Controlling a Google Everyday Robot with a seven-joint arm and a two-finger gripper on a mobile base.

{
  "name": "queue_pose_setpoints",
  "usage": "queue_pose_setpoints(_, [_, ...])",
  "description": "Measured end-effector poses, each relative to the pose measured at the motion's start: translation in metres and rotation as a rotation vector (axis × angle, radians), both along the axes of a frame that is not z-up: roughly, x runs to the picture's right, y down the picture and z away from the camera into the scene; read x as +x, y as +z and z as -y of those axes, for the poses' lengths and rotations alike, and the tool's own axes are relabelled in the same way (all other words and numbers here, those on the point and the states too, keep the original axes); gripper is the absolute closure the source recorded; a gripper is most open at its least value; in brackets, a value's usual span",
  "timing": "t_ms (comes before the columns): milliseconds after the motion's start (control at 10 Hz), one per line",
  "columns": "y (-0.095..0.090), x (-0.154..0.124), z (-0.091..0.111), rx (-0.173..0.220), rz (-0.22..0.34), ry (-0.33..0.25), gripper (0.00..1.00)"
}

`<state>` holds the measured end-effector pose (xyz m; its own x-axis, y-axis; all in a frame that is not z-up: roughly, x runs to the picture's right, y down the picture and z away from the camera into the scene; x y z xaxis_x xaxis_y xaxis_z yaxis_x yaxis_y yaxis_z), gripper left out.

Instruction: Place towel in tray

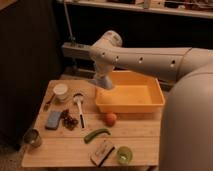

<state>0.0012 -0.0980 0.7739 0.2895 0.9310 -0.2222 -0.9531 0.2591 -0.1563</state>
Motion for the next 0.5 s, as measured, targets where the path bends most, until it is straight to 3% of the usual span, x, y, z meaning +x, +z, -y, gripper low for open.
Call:
queue_pose_setpoints(100, [0.029,0.019,0.007,-0.077,0.029,0.072,0.86])
queue_pose_setpoints(400, [0.093,0.045,-0.002,-0.293,0.117,0.24,0.55])
queue_pose_setpoints(500, [0.103,0.051,-0.006,-0.332,0.14,0.268,0.47])
